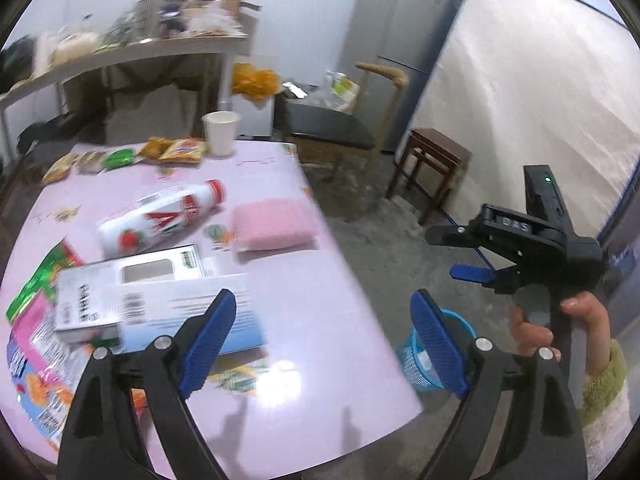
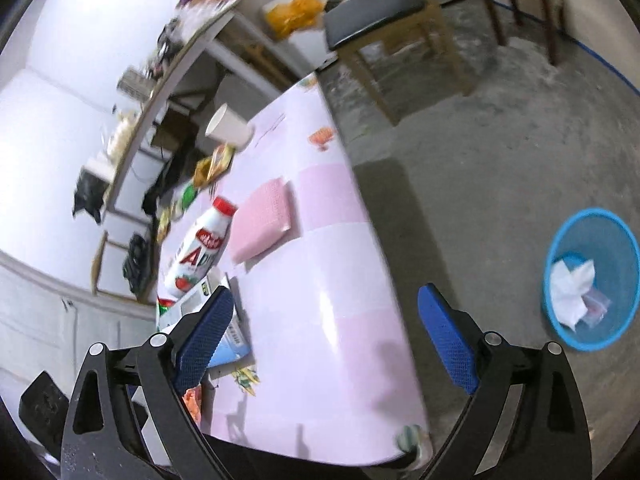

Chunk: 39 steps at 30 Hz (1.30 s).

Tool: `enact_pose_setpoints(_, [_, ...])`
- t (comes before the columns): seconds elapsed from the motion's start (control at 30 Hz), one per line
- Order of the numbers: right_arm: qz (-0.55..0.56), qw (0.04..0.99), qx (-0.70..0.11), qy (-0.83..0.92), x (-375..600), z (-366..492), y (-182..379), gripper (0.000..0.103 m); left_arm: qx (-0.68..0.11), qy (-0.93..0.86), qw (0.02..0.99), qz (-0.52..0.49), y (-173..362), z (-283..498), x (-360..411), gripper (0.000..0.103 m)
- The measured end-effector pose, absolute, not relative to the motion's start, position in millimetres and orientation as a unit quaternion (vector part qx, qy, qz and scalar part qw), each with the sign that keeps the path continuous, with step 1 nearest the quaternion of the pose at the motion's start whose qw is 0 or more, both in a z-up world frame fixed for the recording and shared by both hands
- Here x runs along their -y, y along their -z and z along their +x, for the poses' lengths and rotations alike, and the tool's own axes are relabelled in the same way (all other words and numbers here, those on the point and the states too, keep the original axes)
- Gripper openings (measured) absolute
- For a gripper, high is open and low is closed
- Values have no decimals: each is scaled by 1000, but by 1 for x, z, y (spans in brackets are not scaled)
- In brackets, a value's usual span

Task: Collect trash
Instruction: 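Move the right gripper back to the table over the pink mesh sponge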

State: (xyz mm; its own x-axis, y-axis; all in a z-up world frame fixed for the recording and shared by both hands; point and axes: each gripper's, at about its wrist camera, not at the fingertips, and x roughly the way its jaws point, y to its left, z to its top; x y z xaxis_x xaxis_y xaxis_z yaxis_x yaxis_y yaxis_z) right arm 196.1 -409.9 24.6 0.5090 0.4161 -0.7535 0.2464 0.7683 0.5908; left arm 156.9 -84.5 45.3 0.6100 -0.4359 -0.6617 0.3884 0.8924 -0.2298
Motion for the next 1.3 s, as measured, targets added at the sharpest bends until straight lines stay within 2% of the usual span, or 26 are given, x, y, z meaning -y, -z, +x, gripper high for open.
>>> enact_pose_setpoints(0.2, [286,809,-510,-57,357,239,-26,91,-370,193,908,-42,-37,151,36,86])
enact_pose_setpoints(0.43, [172,827,-532,-62,306,288,-20,91,-335,196,920,64,-14,116,30,87])
enact_pose_setpoints(0.63, [220,805,-548,-55,299,333,3,91,-326,197,918,109,0,102,36,87])
enact_pose_setpoints(0.77, [173,811,-556,-48,283,359,9,91,-329,197,917,110,3,103,37,87])
enact_pose_setpoints(1.0, [152,797,-583,-43,270,380,30,91,-337,191,917,101,5,111,34,87])
enact_pose_setpoints(1.1, [134,800,-584,-42,262,381,36,86,-340,187,917,97,5,113,31,87])
enact_pose_setpoints(1.13, [126,803,-581,-43,260,379,34,81,-340,186,917,96,5,112,30,87])
enact_pose_setpoints(1.3, [128,802,-581,-45,260,368,30,69,-336,185,919,88,1,112,26,87])
